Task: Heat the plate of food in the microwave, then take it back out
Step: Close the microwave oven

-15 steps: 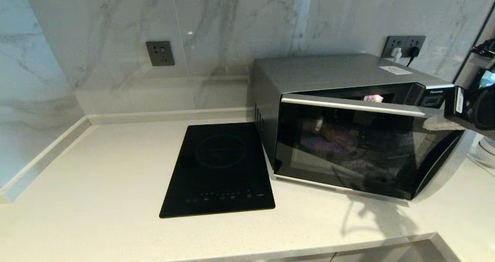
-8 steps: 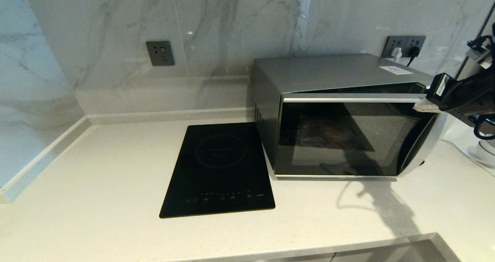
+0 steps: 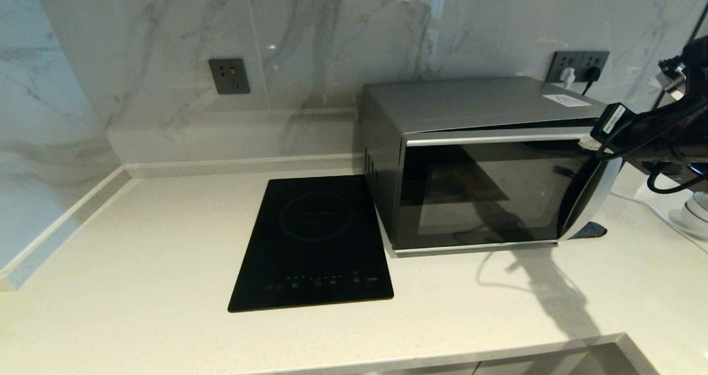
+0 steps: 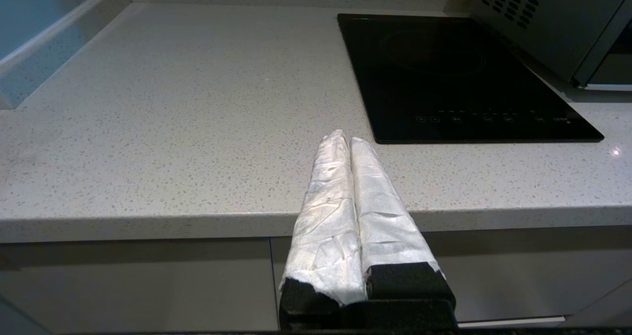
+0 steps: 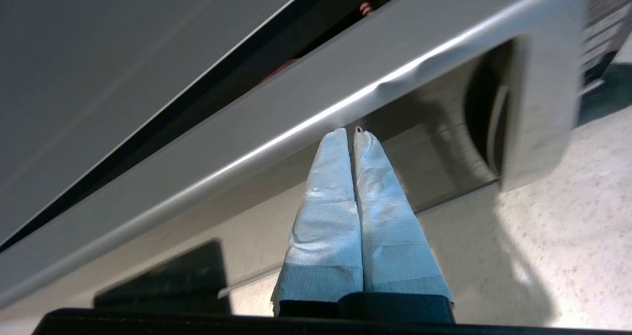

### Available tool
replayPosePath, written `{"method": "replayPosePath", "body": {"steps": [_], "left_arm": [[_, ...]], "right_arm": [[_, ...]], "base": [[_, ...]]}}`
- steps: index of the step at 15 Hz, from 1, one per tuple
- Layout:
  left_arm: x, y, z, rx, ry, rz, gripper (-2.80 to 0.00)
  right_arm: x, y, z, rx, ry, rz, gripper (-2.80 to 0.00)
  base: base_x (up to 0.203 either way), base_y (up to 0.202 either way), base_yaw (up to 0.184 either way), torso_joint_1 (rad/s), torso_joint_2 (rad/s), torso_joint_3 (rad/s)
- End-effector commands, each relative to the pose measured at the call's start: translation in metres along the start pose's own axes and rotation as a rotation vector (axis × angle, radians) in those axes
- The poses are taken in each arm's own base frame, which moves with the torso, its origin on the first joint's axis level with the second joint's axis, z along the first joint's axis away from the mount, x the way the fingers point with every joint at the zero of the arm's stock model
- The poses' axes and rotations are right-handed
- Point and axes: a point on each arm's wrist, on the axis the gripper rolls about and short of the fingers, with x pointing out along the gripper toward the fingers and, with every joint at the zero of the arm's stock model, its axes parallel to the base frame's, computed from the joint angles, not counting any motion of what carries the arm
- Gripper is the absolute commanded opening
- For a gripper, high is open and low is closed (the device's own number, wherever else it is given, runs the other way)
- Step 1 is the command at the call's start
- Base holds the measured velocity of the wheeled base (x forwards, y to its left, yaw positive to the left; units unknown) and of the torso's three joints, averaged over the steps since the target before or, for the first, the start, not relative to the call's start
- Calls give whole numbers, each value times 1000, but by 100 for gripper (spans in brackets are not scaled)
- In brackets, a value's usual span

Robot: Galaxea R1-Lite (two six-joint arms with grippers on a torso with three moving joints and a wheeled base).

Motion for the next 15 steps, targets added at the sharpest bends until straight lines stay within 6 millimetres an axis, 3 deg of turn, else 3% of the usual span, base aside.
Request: {"method": "replayPosePath", "body": {"steps": [1,4,15], "left_arm": [[0,0,0,-1,0,1,-280],[0,0,0,-1,0,1,-280],[0,0,0,-1,0,1,-280]], "right_arm": [[19,-6,-7,3,-25,-33,-280],[31,-9,-12,4,-31,-41,-280],[41,1,-14,70,-46,2,-280]], "base": [[0,0,0,0,0,0],[0,0,0,0,0,0],[0,0,0,0,0,0]]}}
